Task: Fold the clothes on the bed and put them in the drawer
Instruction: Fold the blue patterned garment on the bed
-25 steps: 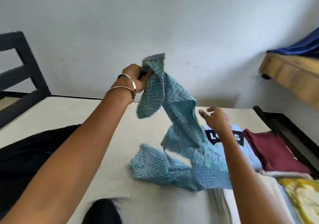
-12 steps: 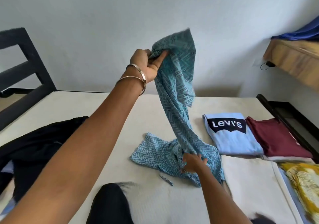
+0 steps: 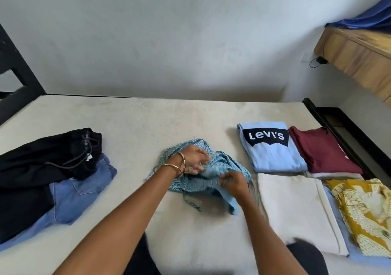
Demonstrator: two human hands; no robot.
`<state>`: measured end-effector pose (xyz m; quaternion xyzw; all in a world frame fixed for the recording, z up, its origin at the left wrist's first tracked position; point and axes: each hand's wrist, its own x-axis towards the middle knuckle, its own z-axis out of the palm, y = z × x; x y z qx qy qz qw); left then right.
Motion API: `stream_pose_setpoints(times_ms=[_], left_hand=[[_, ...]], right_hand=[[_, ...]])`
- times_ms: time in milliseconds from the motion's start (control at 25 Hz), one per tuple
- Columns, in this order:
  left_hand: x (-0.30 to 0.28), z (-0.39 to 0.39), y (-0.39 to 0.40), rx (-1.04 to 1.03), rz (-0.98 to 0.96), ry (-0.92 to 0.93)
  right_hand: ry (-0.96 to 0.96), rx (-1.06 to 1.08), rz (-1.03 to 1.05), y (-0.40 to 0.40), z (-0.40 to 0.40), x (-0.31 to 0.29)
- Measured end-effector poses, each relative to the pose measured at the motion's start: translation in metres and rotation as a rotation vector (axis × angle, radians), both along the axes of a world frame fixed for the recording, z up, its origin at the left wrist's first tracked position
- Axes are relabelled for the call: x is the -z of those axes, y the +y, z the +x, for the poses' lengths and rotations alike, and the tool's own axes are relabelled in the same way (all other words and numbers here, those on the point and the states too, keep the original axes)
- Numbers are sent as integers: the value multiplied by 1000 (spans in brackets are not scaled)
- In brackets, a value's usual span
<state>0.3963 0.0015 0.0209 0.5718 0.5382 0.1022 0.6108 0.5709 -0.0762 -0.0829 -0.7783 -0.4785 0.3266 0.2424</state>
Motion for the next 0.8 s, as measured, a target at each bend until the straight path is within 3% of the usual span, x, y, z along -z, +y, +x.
stream_pose_setpoints(times_ms=[80,160,320,480,640,720,800], left_hand=[[23,2,-6,327,241,185],[35,6,-7,412,464,246],[23,3,-10,227,466,-33],[12,15,-11,32,628,-162],[4,42,-8,-128,709,-154],[-9,40,-8,-349,710,-21],[-19,26,1,-381,704,171]], right_hand=[[196,11,222,22,-1,-44],[303,-71,368,41,-5,-93],[401,-119,498,66,-9,-163],[445,-185,441,66,-12,-204],[202,-445,316,69,-10,-217],[-105,-621,257,73,-4,-220],[-489,-709,200,74,5,-226]])
